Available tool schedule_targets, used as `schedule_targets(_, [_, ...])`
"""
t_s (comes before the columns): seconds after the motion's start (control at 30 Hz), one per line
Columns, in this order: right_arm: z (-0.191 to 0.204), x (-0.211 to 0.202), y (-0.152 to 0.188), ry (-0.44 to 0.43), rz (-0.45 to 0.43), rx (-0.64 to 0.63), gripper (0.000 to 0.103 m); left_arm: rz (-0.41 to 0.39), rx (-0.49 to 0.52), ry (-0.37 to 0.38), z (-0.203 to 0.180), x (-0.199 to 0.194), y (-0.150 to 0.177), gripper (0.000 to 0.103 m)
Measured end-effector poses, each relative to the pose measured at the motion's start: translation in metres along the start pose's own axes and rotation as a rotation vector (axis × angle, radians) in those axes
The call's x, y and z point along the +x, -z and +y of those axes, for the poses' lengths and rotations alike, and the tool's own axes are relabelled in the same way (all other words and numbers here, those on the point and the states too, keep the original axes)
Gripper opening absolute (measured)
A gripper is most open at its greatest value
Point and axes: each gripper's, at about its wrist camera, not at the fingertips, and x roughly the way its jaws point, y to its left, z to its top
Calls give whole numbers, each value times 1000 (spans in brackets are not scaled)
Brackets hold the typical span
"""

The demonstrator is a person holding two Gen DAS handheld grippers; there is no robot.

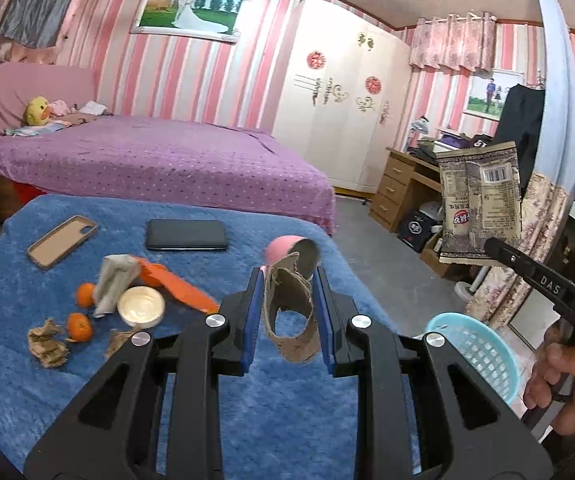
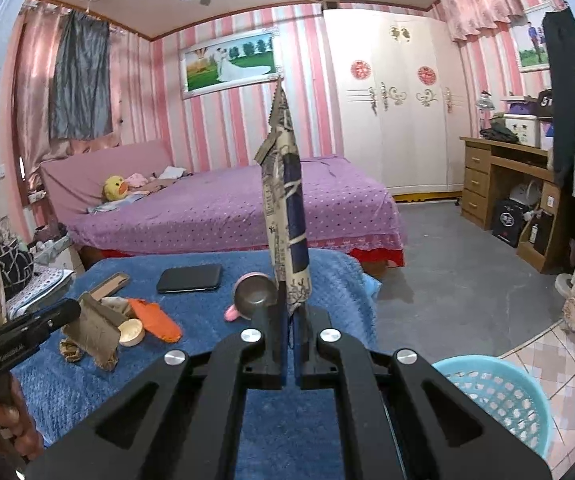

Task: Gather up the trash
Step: 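Carry the paper tube and snack packet with both tools over the wastebasket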

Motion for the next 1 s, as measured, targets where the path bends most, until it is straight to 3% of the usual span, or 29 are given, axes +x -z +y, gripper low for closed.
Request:
schedule_targets(0.3, [-45,-26,-15,62,-51,66,2,42,22,75,-46,34,-1,24])
schedule_targets(0.73, [-124,-42,-11,233,-17,186,2,65,110,235,-153,73,-4,24])
schedule_targets(1.0, [-144,-50,-8,313,-11,189,4,110,135,327,-205,94,13,24])
